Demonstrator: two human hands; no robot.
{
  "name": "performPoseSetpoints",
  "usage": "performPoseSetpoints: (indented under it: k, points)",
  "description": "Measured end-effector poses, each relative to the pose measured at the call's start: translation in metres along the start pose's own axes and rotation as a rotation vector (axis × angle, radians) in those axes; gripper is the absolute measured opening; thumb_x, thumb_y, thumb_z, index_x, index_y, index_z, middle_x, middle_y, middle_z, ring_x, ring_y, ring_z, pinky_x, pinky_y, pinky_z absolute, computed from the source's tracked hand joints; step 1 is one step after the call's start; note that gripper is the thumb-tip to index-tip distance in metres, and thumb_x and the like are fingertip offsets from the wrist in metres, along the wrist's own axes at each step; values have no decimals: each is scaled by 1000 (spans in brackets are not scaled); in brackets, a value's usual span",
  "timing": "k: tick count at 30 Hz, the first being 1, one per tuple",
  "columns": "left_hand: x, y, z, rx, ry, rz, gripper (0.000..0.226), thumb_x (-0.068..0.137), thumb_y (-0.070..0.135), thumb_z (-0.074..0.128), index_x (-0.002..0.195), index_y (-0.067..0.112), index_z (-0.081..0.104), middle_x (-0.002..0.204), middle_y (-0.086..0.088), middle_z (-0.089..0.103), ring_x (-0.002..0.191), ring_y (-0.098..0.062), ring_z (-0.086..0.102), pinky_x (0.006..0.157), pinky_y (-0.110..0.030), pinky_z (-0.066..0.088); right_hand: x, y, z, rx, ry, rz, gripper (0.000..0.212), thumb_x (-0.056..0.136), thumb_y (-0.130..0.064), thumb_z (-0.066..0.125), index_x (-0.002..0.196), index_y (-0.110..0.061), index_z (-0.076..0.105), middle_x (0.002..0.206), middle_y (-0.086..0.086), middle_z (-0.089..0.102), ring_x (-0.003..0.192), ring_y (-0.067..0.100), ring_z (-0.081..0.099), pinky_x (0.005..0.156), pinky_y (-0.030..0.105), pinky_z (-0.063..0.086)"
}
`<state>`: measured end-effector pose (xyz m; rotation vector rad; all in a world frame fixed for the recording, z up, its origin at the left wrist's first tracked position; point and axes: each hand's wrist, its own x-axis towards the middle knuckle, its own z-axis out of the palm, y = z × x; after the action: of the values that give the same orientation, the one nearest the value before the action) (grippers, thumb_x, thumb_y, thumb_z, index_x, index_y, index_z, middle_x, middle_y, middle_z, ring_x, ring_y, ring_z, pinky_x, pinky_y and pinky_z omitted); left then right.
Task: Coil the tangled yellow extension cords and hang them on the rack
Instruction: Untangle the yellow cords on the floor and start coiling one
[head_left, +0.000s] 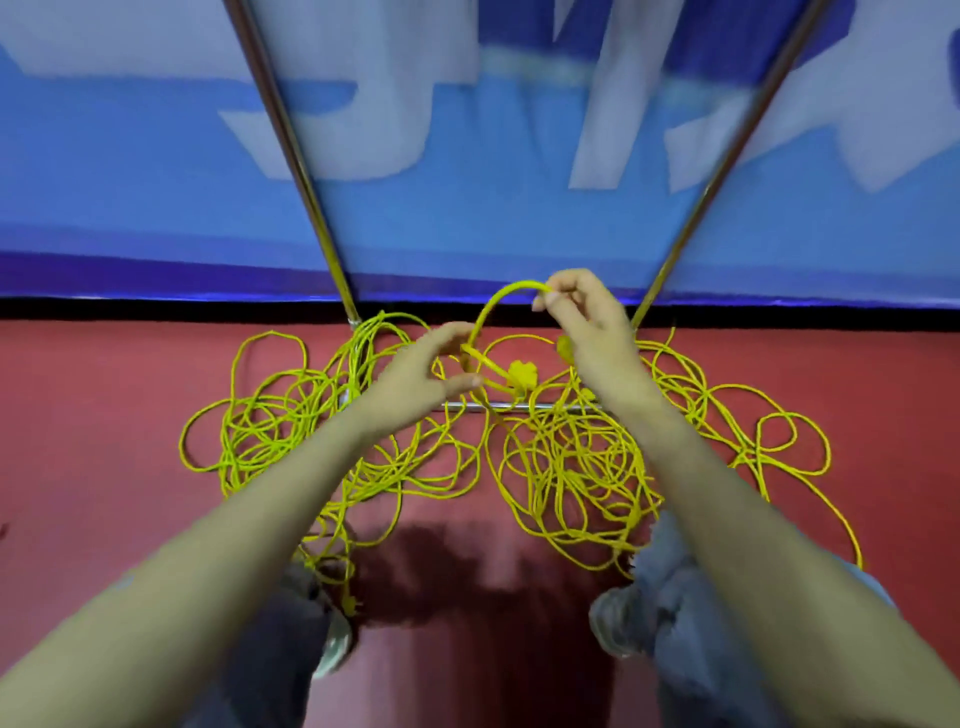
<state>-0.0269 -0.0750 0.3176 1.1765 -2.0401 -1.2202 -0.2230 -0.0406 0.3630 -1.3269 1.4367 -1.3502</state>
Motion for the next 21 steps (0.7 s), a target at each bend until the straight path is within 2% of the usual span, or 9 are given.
performPoseSetpoints:
  k: [2, 4, 7, 9, 11, 13, 16, 18, 21]
  points:
    - [4, 7, -11, 21, 62, 37, 29, 89, 11, 68, 117, 13, 58, 101, -1, 65, 94, -7, 60, 92, -26, 46, 6, -11, -2, 33, 15, -14, 23, 95, -3, 49, 84, -23, 52, 81, -5, 61, 76, -9, 58, 75, 9, 40]
    - [5, 11, -13, -126, 147, -18, 20, 89, 7, 66, 104, 18, 61, 84, 1, 67, 78, -9, 62, 77, -27, 50, 12, -5, -2, -2, 47, -18, 19, 95, -9, 52, 88, -26, 56, 86, -7, 62, 83, -5, 59, 80, 13, 42]
    - [6, 8, -5, -417, 286, -152, 16, 86, 3, 68, 89, 17, 59, 80, -12, 66, 75, -24, 62, 63, -29, 53, 21, 24, -2, -150, 105, 21, 17, 94, -20, 55, 89, -36, 58, 92, -4, 62, 87, 5, 55, 83, 29, 44]
    - [9, -1, 1, -483, 306, -206, 14, 85, 5, 68, 85, 14, 58, 81, -18, 63, 68, -22, 62, 57, -29, 55, 23, 48, 1, -162, 75, 110, 13, 96, -18, 52, 94, -30, 58, 86, -3, 62, 78, 5, 57, 75, 31, 47]
    - [15, -11, 8, -544, 320, -256, 13, 86, 5, 67, 85, 13, 57, 73, -12, 61, 57, -10, 61, 50, -25, 54, 25, 68, 6, -165, 24, 219, 12, 97, -16, 50, 107, -19, 55, 85, 4, 62, 62, -2, 57, 59, 23, 48]
    - [21, -20, 12, -608, 354, -305, 13, 88, 4, 65, 84, 13, 56, 66, -4, 62, 53, -4, 60, 46, -22, 52, 29, 81, 13, -176, -20, 381, 26, 94, -13, 54, 119, -13, 46, 101, 13, 57, 57, 2, 56, 49, 14, 43]
    - [30, -33, 10, -629, 381, -365, 12, 91, 5, 62, 84, 13, 56, 72, -6, 65, 54, -6, 61, 46, -22, 52, 43, 90, 15, -100, 23, 554, 35, 84, -1, 58, 110, -12, 38, 119, 22, 51, 60, 15, 53, 51, 20, 42]
    - [37, -37, 5, -604, 384, -375, 12, 93, 6, 60, 84, 14, 57, 69, 0, 68, 55, -9, 60, 48, -23, 52, 51, 91, 12, -77, 120, 538, 30, 80, -2, 61, 98, -15, 41, 112, 25, 54, 61, 13, 53, 55, 22, 41]
    - [45, -38, 0, -628, 366, -411, 7, 94, 8, 58, 90, 13, 60, 69, 5, 69, 58, -8, 56, 50, -22, 50, 59, 88, 9, 93, 257, 523, 20, 86, -9, 66, 94, -12, 48, 86, 13, 59, 57, 7, 58, 55, 17, 47]
